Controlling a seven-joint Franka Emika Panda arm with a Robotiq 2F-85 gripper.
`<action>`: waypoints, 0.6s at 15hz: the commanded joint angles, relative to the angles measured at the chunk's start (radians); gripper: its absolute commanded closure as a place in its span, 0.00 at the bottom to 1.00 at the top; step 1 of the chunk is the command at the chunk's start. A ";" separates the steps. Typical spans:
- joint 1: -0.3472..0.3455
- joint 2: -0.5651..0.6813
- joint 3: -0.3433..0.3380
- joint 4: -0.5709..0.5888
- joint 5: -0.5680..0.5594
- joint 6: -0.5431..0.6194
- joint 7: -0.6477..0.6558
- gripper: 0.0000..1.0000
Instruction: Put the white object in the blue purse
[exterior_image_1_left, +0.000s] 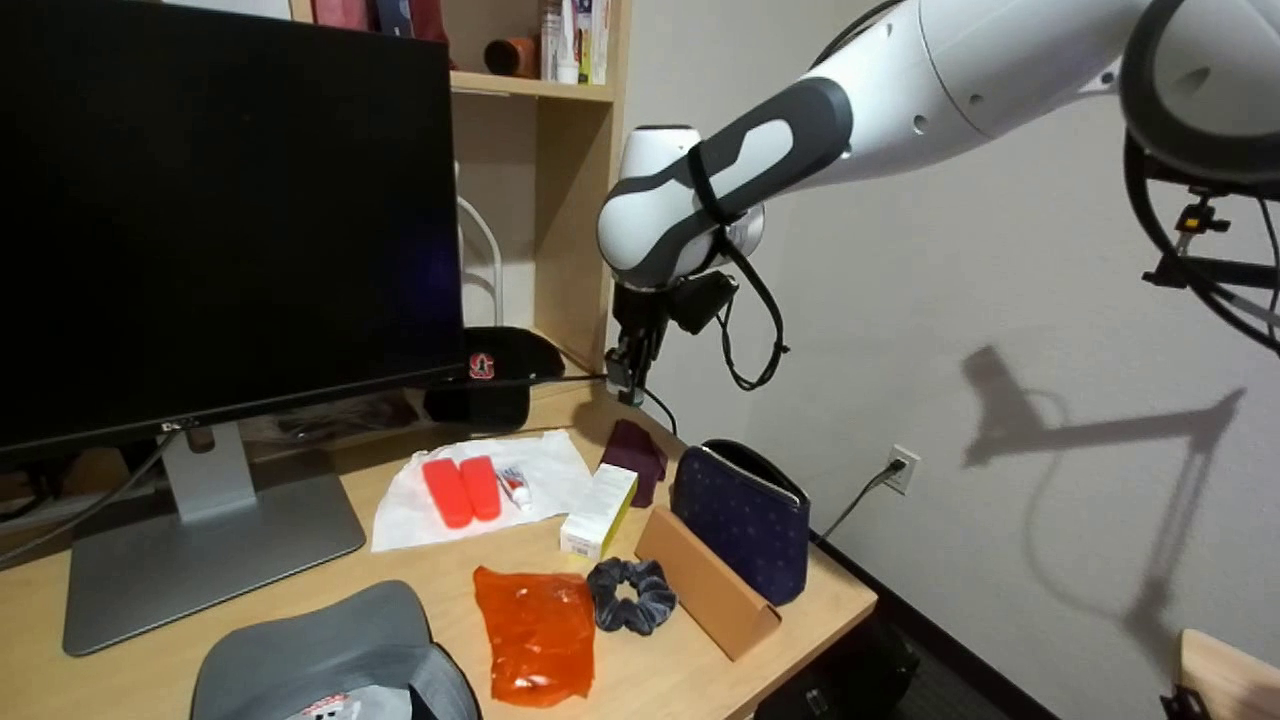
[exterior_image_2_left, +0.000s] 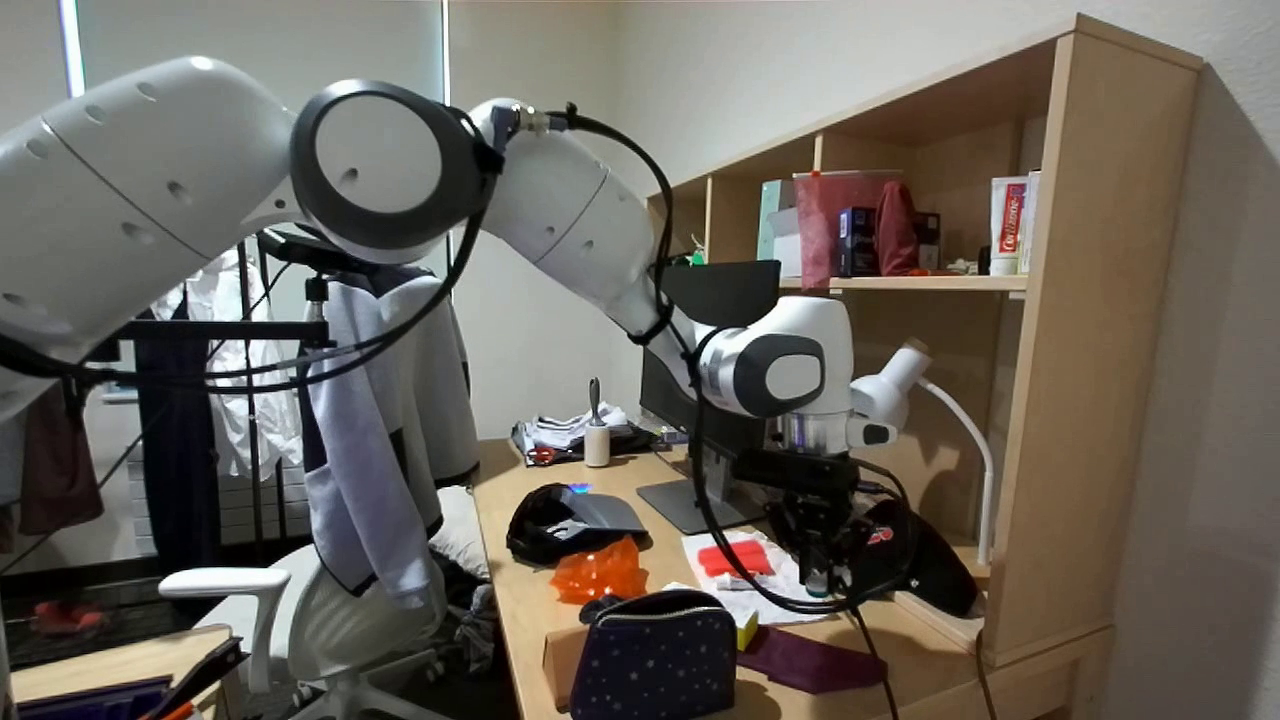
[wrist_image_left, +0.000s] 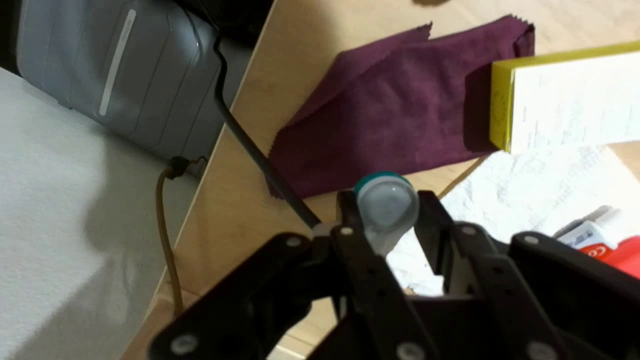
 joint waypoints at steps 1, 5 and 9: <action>-0.022 -0.138 0.040 -0.240 -0.046 0.070 -0.028 0.86; -0.014 -0.236 0.049 -0.437 -0.082 0.125 -0.022 0.86; -0.012 -0.320 0.050 -0.586 -0.111 0.189 -0.013 0.86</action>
